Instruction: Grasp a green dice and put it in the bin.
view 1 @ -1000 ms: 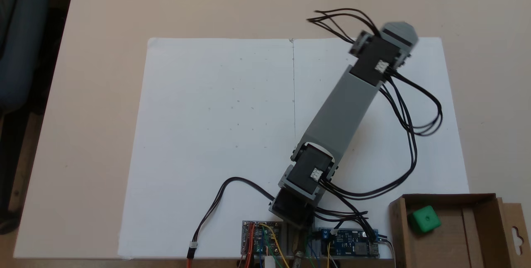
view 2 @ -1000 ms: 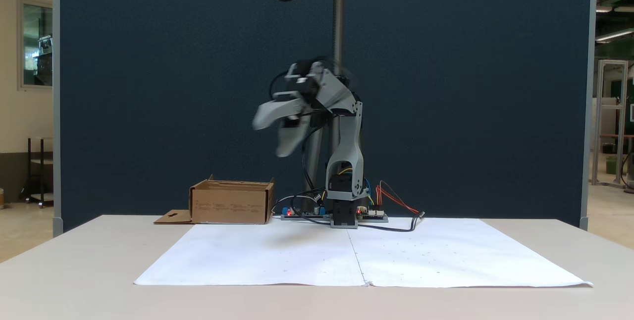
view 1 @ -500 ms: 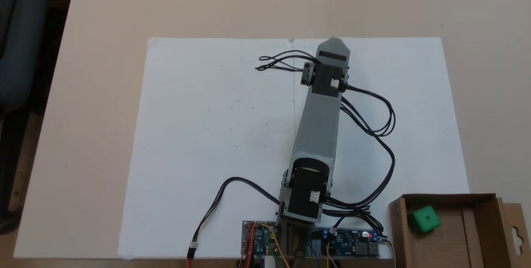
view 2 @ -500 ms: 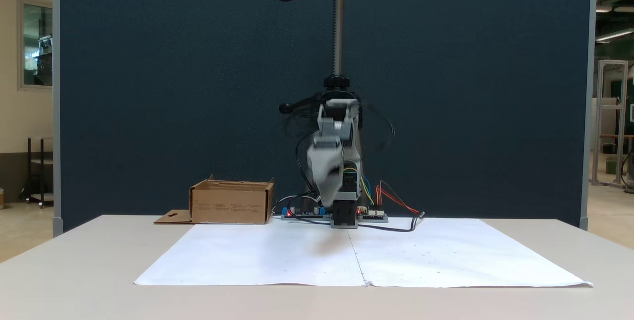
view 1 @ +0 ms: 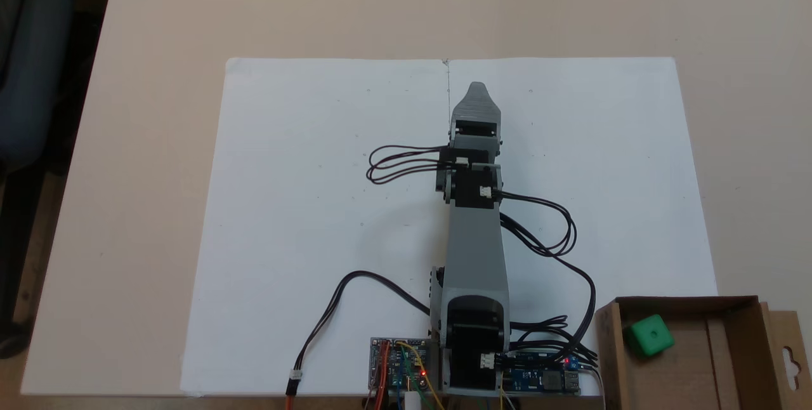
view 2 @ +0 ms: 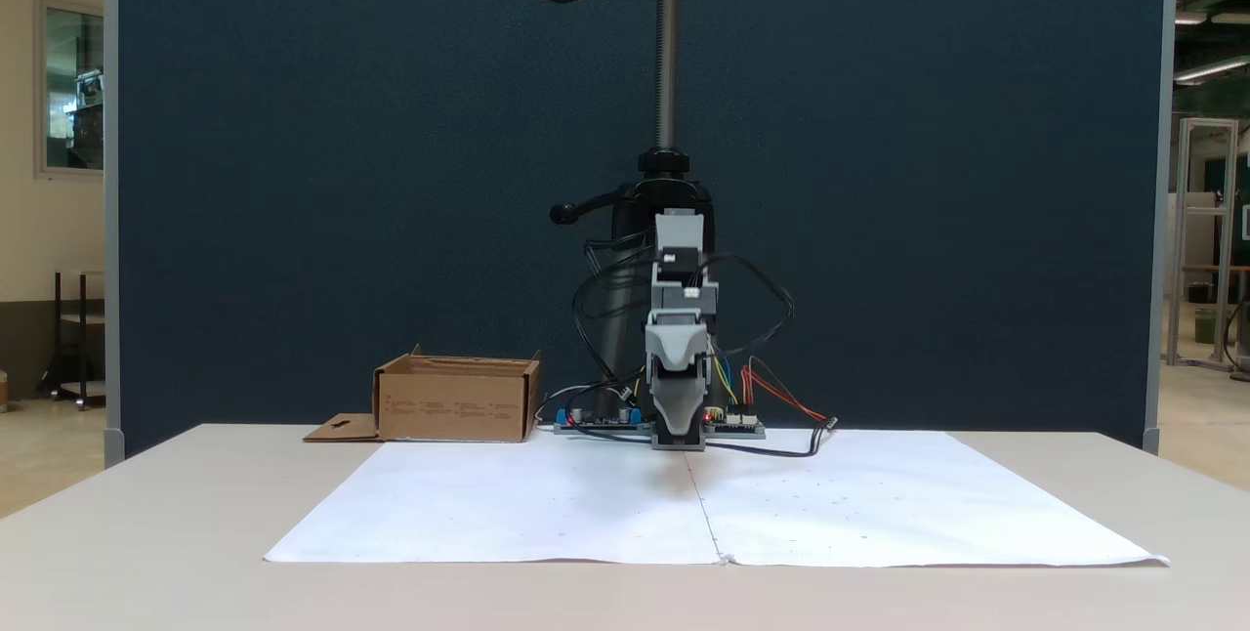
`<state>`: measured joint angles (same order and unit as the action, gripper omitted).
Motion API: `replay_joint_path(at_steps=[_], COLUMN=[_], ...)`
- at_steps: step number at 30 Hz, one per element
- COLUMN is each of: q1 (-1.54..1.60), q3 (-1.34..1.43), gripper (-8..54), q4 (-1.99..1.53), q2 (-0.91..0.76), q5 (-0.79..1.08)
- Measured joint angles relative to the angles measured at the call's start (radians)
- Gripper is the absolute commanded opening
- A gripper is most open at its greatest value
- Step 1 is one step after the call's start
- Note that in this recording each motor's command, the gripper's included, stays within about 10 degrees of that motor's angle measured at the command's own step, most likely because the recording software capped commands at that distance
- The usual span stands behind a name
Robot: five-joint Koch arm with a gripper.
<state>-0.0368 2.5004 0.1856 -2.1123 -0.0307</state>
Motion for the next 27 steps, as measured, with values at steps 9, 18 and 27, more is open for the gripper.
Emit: replay_joint_path(at_steps=[9, 18, 27], q1=[0.021, 0.018, 0.021], q3=[0.267, 0.482, 0.561], gripper=[43.1, 43.0, 43.1], q4=[0.304, 0.595, 0.881], q2=[-0.135, -0.146, -0.146], q5=[0.000, 0.002, 0.002])
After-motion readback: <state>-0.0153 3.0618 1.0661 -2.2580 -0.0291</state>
